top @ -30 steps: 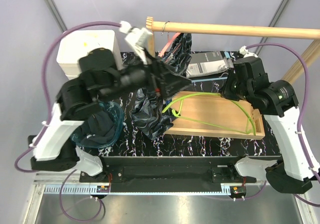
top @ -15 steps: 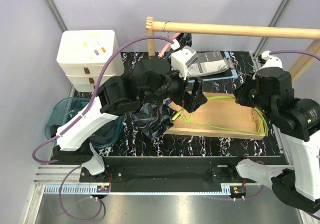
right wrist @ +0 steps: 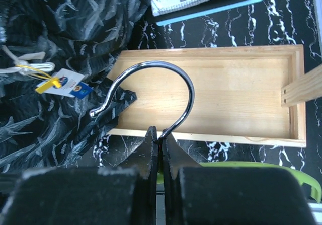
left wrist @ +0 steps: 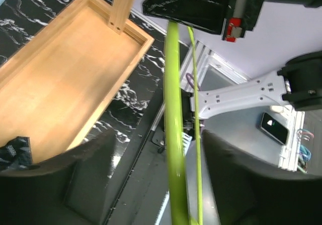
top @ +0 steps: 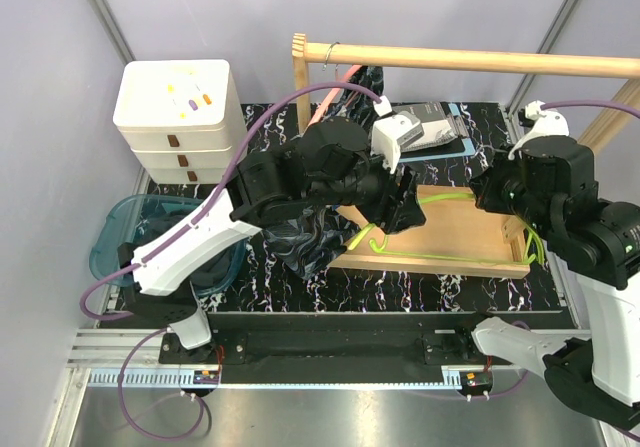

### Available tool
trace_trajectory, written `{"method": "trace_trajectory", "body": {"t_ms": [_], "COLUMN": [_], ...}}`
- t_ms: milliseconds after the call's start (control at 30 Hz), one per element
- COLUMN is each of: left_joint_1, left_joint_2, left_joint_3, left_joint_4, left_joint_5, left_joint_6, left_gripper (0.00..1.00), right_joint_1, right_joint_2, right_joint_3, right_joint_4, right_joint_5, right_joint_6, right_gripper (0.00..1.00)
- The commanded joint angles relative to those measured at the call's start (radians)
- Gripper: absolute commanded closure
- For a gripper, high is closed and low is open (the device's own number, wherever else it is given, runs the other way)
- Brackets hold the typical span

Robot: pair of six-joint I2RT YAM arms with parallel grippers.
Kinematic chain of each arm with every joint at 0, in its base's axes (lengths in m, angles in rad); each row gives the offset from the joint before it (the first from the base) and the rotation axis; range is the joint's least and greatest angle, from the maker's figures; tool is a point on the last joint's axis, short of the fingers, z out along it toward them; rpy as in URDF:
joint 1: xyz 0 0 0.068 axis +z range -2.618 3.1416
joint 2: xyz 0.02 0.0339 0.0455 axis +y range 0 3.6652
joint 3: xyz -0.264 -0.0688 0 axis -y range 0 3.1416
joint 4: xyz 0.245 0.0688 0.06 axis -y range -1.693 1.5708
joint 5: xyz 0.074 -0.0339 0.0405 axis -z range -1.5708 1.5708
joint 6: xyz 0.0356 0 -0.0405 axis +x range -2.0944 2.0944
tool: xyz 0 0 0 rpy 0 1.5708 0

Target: Remove the shorts from the hanger

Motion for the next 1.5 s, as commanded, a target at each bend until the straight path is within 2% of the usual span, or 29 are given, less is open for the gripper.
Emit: {"method": "trace_trajectory", "body": {"t_ms": [0, 67, 100, 167, 200, 233, 300, 333, 400, 433, 533, 567, 733, 900, 1067, 1100, 1167, 1267, 1333, 1467], "left_joint_1": [-0.002, -0.002, 0.001, 0.001, 0.001, 0.001, 0.002, 0.002, 0.004, 0.005, 0.021, 0.027, 0.044, 0.053, 0.056, 0.056, 0.056, 0.056, 0.056, 0.056], "left_joint_2": [-0.002, -0.002, -0.002, -0.002, -0.005, -0.006, -0.018, -0.025, -0.057, -0.072, -0.123, -0.14, -0.179, -0.265, -0.304, -0.305, -0.308, -0.31, -0.313, -0.302], "left_joint_3": [0.009, 0.009, 0.01, 0.01, 0.01, 0.01, 0.001, -0.004, -0.042, -0.059, -0.137, -0.151, -0.243, -0.39, -0.476, -0.479, -0.494, -0.519, -0.536, -0.557], "left_joint_4": [0.052, 0.057, 0.058, 0.065, 0.068, 0.068, 0.069, 0.078, 0.098, 0.129, 0.19, 0.202, 0.285, 0.5, 0.603, 0.608, 0.623, 0.658, 0.687, 0.75], "left_joint_5": [0.037, 0.023, 0.02, 0.012, 0.01, 0.003, -0.025, -0.034, -0.068, -0.074, -0.075, -0.06, -0.016, 0.073, 0.152, 0.156, 0.176, 0.208, 0.228, 0.26], "left_joint_6": [-0.031, -0.036, -0.037, -0.046, -0.048, -0.051, -0.054, -0.059, -0.06, -0.063, -0.069, -0.072, -0.103, -0.187, -0.23, -0.233, -0.243, -0.264, -0.279, -0.321], "left_gripper": [0.51, 0.64, 0.81, 0.95, 1.0, 1.0, 1.0, 1.0, 1.0, 1.0, 1.0, 1.0, 1.0, 1.0, 1.0, 1.0, 1.0, 1.0, 1.0, 1.0], "right_joint_1": [-0.004, -0.004, -0.004, -0.004, -0.004, -0.004, -0.004, -0.004, -0.004, -0.004, -0.006, -0.004, -0.004, -0.004, -0.004, -0.004, -0.004, -0.004, -0.004, -0.003], "right_joint_2": [0.002, 0.003, 0.005, 0.009, 0.009, 0.011, 0.005, 0.003, -0.018, -0.026, -0.067, -0.08, -0.15, -0.257, -0.412, -0.426, -0.455, -0.507, -0.531, -0.526], "right_joint_3": [0.068, 0.082, 0.088, 0.105, 0.11, 0.12, 0.13, 0.13, 0.121, 0.101, 0.058, 0.049, 0.004, -0.137, -0.324, -0.373, -0.413, -0.459, -0.475, -0.455], "right_joint_4": [0.065, 0.057, 0.053, 0.031, 0.024, 0.008, -0.011, -0.025, -0.039, -0.045, -0.061, -0.064, -0.071, 0.034, 0.232, 0.301, 0.335, 0.407, 0.458, 0.461], "right_joint_5": [-0.044, -0.061, -0.069, -0.081, -0.083, -0.084, -0.081, -0.08, -0.081, -0.087, -0.095, -0.095, -0.101, -0.126, -0.135, -0.144, -0.138, -0.115, -0.107, -0.101], "right_joint_6": [-0.039, -0.039, -0.038, -0.024, -0.016, 0.002, 0.033, 0.072, 0.12, 0.168, 0.254, 0.274, 0.465, 0.704, 0.837, 0.84, 0.841, 0.826, 0.818, 0.78], "right_gripper": [1.0, 1.0, 1.0, 1.0, 0.93, 0.86, 0.79, 0.68, 0.56, 0.44, 0.29, 0.19, 0.0, 0.0, 0.02, 0.05, 0.06, 0.16, 0.19, 0.17]}}
